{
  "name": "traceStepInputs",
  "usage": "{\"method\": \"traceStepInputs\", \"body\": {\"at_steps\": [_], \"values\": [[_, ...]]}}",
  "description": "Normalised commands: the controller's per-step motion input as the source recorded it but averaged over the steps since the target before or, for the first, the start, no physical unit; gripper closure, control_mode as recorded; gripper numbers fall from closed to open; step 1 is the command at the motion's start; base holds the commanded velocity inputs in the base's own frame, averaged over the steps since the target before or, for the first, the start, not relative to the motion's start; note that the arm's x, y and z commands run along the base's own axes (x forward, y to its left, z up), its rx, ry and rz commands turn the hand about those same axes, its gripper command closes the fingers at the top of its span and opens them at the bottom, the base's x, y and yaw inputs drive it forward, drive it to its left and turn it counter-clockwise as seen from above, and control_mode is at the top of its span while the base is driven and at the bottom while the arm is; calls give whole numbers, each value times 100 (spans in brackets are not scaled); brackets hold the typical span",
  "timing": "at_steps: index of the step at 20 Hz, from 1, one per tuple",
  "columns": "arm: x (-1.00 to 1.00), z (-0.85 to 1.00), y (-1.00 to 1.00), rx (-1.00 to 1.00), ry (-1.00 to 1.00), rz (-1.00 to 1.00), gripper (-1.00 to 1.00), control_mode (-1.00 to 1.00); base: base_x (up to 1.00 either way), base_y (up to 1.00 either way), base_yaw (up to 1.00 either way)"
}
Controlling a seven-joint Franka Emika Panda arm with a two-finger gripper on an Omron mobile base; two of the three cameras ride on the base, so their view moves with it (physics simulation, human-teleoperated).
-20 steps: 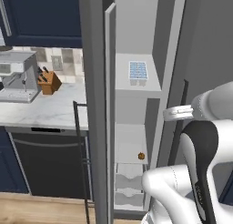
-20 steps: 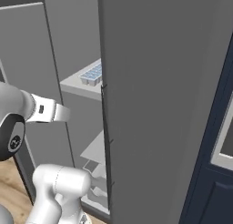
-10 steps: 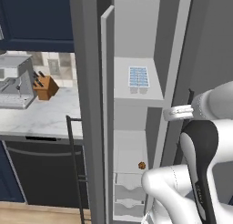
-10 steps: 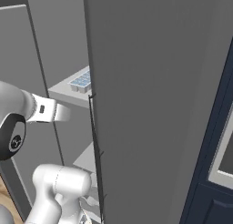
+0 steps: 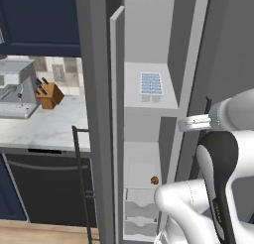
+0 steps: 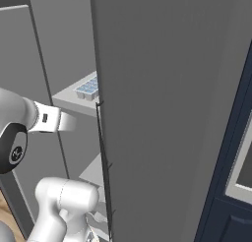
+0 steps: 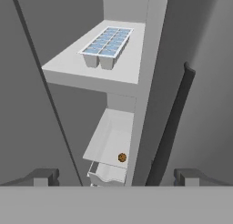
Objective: Open the freezer door, pick up the ice cube tray from the freezer, and place it on the dining counter.
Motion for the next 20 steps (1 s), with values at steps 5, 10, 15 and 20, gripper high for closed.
{"method": "traceStepInputs", "body": {"at_steps": [5,10,15,20], "values": [[0,0,0,0,0,0,-100,100,61,0,1],[0,0,0,0,0,0,-100,100,25,0,1],[0,0,0,0,0,0,-100,100,0,0,0],[0,0,0,0,0,0,-100,-100,0,0,0]]}}
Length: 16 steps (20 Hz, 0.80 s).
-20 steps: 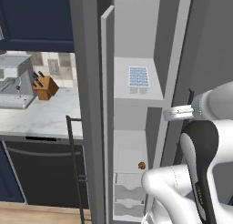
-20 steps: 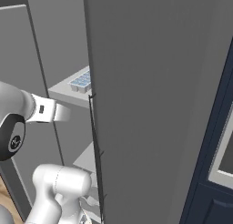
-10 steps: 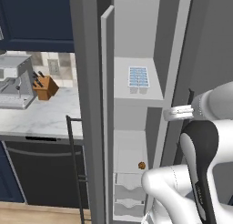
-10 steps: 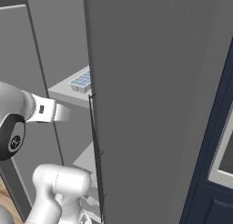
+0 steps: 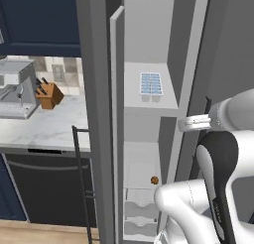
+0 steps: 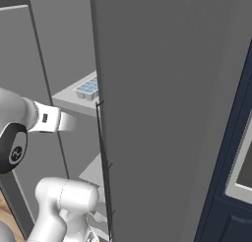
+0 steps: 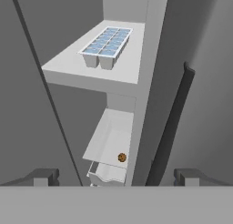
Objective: Open the freezer door, pick up the ice cube tray from the freezer, and place it on the dining counter.
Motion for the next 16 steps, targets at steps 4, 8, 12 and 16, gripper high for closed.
{"method": "traceStepInputs", "body": {"at_steps": [4,8,12,16], "values": [[0,0,0,0,0,0,-100,-100,0,0,0],[4,0,9,-4,0,0,-100,-100,0,0,0],[3,0,13,-12,0,1,-100,-100,0,0,0],[1,0,7,-17,0,3,-100,-100,0,0,0]]}}
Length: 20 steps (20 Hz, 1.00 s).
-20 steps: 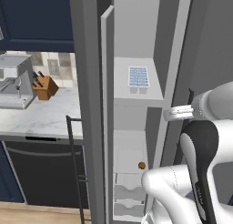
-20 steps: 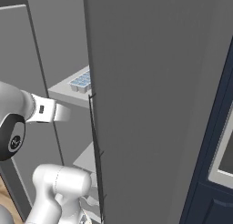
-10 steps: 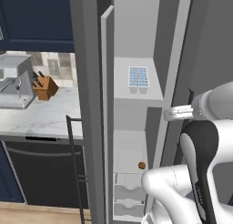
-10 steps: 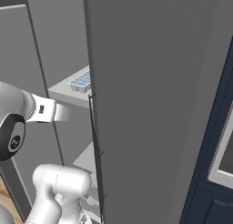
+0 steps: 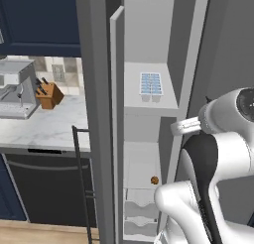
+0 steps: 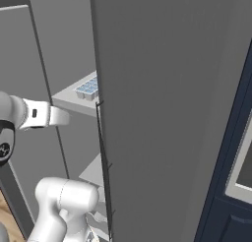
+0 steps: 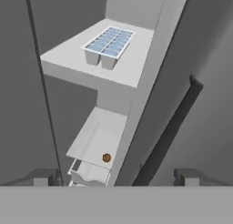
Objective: Open the freezer door, pick up the ice cube tray from the freezer, and place it on the dining counter.
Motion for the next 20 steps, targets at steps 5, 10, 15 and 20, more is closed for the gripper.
{"method": "traceStepInputs", "body": {"at_steps": [5,10,15,20], "values": [[0,5,0,-14,0,10,-100,-100,0,0,0],[0,0,1,-19,0,12,-100,-100,0,0,0],[0,0,3,-15,0,17,-100,-100,0,0,0],[2,0,7,-11,1,18,-100,-100,0,0,0]]}}
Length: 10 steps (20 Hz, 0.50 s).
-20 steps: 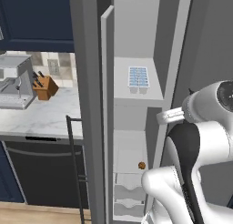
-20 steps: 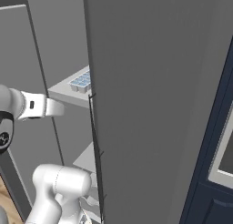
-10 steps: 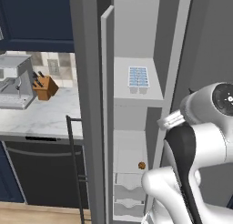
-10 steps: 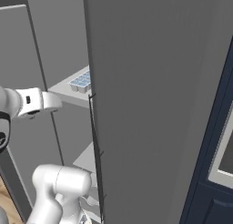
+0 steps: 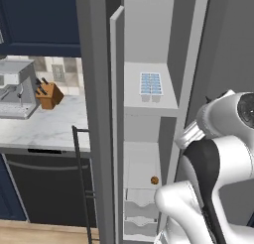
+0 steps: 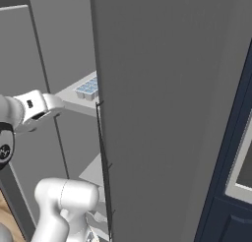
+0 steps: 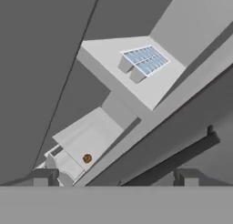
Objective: Open the freezer door, pick up the ice cube tray from the freezer, and place it on the dining counter.
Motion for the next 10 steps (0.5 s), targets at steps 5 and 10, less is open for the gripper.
{"method": "traceStepInputs", "body": {"at_steps": [5,10], "values": [[0,0,24,-12,0,15,-100,-100,0,0,0],[2,0,38,-17,0,2,-100,-100,0,0,0]]}}
